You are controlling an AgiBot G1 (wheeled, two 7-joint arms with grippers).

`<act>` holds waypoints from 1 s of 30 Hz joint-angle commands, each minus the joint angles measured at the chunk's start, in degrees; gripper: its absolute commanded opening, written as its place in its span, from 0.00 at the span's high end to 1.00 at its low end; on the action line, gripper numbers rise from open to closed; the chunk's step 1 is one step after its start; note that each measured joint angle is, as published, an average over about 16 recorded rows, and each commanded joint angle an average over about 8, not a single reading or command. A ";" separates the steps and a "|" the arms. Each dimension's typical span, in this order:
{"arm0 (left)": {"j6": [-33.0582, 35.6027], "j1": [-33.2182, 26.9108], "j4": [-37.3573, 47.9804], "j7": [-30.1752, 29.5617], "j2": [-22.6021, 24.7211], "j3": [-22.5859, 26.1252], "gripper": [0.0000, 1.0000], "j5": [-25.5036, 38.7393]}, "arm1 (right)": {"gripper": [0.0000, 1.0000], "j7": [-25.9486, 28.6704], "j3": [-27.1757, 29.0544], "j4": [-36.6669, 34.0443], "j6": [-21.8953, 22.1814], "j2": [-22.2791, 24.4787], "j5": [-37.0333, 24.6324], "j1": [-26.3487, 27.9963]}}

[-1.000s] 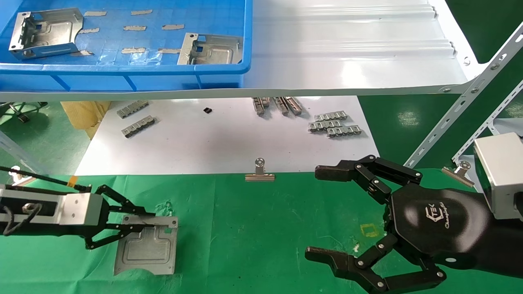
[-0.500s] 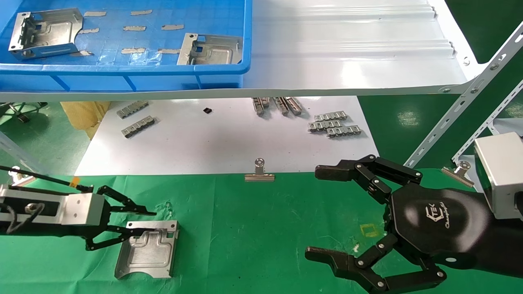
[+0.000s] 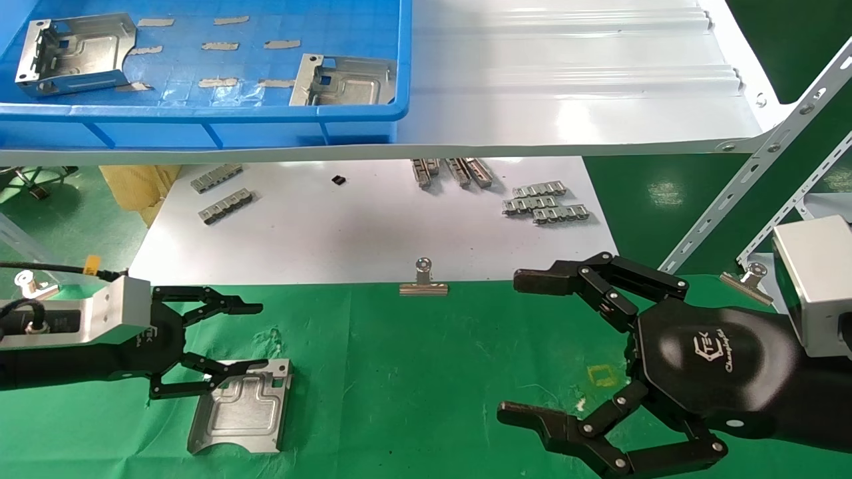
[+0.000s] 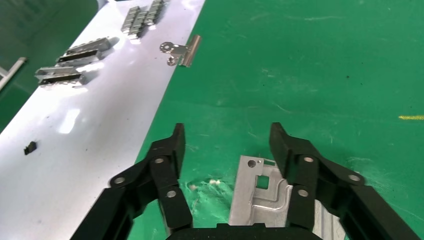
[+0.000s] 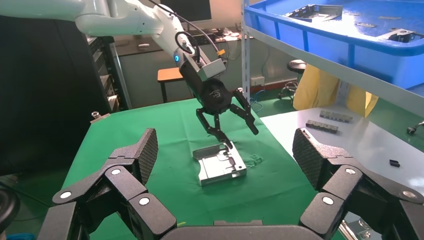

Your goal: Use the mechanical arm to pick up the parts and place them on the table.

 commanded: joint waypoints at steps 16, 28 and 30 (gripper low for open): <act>-0.81 3.74 -7.81 -5.58 -1.36 -4.37 0.00 -1.73 | 0.00 0.00 0.00 -0.01 0.00 0.00 0.00 0.00; -2.10 9.92 -19.97 -14.83 -3.58 -11.32 0.00 -4.79 | 0.00 0.00 0.00 -0.01 0.00 0.00 0.00 0.00; -2.31 10.94 -21.97 -16.35 -3.95 -12.47 0.00 -5.30 | 0.00 0.00 0.00 -0.01 0.00 0.00 0.00 0.00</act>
